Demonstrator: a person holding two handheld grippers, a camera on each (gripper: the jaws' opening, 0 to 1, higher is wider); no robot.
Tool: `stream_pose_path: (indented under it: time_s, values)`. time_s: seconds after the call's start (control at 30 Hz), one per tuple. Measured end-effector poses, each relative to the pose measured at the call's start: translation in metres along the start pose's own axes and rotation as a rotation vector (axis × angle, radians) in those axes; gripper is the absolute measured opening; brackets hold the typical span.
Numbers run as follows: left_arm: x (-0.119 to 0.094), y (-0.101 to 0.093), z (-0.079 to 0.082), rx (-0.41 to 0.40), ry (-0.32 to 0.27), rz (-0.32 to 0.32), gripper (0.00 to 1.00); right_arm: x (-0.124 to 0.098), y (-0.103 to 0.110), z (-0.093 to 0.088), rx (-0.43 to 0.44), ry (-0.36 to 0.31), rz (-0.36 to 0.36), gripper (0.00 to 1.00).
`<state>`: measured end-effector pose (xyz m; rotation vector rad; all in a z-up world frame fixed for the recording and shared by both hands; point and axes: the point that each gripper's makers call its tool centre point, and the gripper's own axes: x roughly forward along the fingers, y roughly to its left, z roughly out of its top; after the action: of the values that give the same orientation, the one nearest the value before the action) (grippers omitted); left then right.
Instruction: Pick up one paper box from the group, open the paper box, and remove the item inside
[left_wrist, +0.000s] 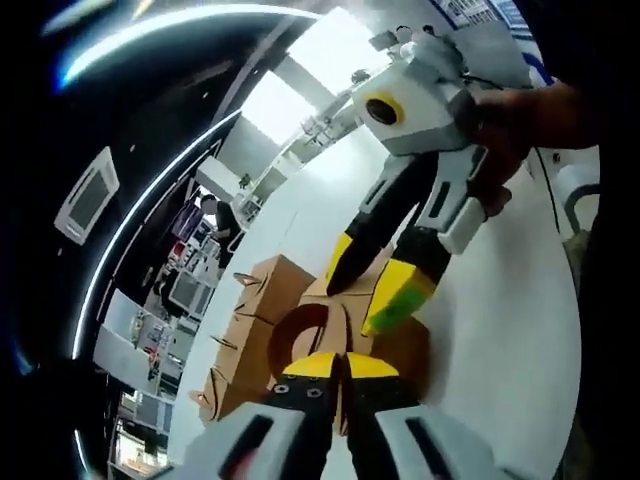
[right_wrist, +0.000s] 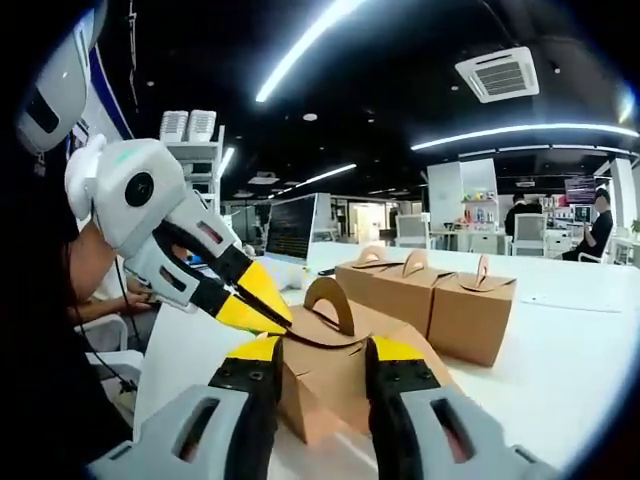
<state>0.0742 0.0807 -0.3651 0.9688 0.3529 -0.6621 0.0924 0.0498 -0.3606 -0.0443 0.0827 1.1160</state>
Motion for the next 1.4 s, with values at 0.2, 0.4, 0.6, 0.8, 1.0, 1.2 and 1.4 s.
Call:
stream_pose_path:
  time_s: [0.2, 0.4, 0.6, 0.8, 1.0, 1.2, 1.4]
  values:
    - [-0.001, 0.000, -0.001, -0.064, -0.056, -0.007, 0.05, 0.000, 0.000, 0.000, 0.003, -0.001, -0.002, 0.34]
    - [-0.001, 0.000, 0.000, -0.061, -0.084, 0.019, 0.04, 0.000, 0.000, 0.000, 0.003, 0.006, -0.004, 0.34]
    - [-0.002, 0.002, 0.000, -0.087, -0.107, 0.048, 0.04, 0.000, 0.000, 0.000, 0.006, 0.007, -0.005, 0.34]
    - [-0.007, 0.007, 0.003, -0.163, -0.155, 0.071, 0.04, 0.000, 0.000, 0.000, 0.006, 0.008, -0.002, 0.34]
    - [-0.010, 0.011, 0.003, -0.218, -0.185, 0.079, 0.04, 0.000, 0.000, 0.000, 0.007, 0.006, -0.001, 0.34]
    - [-0.011, 0.012, 0.003, -0.271, -0.209, 0.082, 0.04, 0.000, 0.000, 0.000, 0.008, 0.005, -0.001, 0.34]
    - [-0.014, 0.017, 0.003, -0.408, -0.273, 0.091, 0.04, 0.000, -0.001, 0.000, 0.010, 0.005, -0.001, 0.34]
